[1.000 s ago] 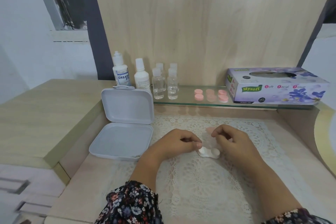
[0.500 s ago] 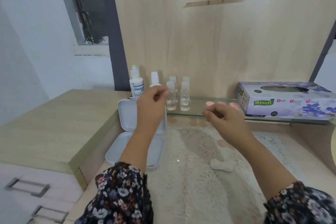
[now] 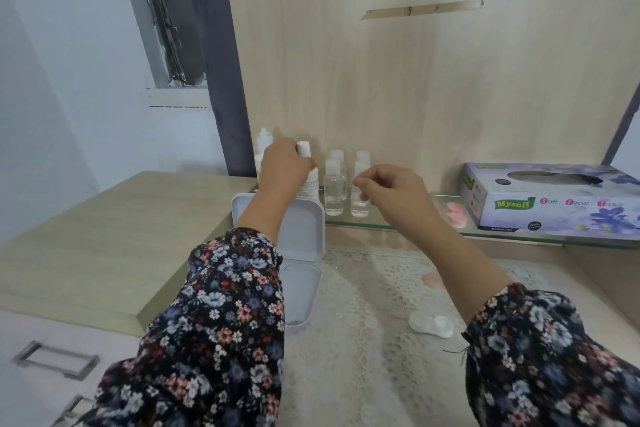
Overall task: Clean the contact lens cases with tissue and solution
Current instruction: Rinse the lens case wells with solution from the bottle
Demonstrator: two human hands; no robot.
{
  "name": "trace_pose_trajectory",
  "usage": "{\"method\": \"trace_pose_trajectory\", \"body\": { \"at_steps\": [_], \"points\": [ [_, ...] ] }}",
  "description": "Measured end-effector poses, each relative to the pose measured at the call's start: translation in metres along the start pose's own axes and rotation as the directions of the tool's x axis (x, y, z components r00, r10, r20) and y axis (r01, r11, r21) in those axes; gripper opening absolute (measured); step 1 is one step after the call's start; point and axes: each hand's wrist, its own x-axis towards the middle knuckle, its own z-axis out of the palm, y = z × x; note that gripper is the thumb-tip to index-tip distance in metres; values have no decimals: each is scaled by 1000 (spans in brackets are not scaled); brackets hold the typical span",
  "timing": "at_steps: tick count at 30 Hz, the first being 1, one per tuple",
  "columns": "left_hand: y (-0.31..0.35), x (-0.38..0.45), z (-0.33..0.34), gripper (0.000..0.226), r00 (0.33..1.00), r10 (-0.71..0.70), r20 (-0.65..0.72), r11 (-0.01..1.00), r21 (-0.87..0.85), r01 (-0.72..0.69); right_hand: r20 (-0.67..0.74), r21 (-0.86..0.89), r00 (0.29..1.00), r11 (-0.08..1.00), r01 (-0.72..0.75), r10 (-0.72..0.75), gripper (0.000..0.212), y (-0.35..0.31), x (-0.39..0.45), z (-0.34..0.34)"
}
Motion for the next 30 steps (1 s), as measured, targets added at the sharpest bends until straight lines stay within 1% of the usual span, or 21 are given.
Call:
{"method": "trace_pose_trajectory", "body": {
  "at_steps": [3,6,8,11,14,16,18,20,22,23,26,28,30],
  "points": [
    [1,1,-3,21,1000,29,-4,1000,-7,-29,6,3,1000,1000,2,-2,13,6,-6,-2],
    [9,1,-14,21,994,86,-73,996,-16,-87,-6,-7,1000,1000,-7,7,12,12,-13,-7],
    [20,0,-27,22,981,134,-137,990,-36,-140,-19,0,1000,1000,-15,15,12,18,-17,-12],
    [44,-7,-50,23,952,211,-223,970,-73,-232,-65,62,997,997,-35,39,14,27,-25,-20],
    [67,-25,-67,21,929,288,-231,942,-104,-318,-111,89,992,994,-56,66,15,38,-32,-25],
    [78,-41,-68,21,929,322,-184,927,-141,-349,-118,67,989,995,-76,84,16,47,-36,-30],
    [83,-58,-58,25,940,322,-112,919,-202,-338,-72,34,991,993,-114,116,15,53,-44,-35],
    [82,-74,-40,25,955,296,-21,917,-272,-290,41,-29,986,987,-160,161,14,58,-54,-42],
    [74,-88,-18,24,959,275,69,928,-279,-246,158,-110,963,973,-204,220,12,65,-63,-48],
    [69,-97,-6,23,959,260,115,936,-273,-221,192,-139,951,966,-216,240,11,69,-67,-50],
    [50,-123,26,21,955,182,236,950,-293,-109,213,-187,936,952,-242,279,12,80,-78,-53],
    [39,-135,44,19,949,129,288,958,-283,-45,217,-220,927,940,-259,306,13,88,-86,-51],
    [33,-142,56,18,942,93,321,959,-283,2,243,-243,919,937,-251,310,9,94,-92,-50]
  ]
}}
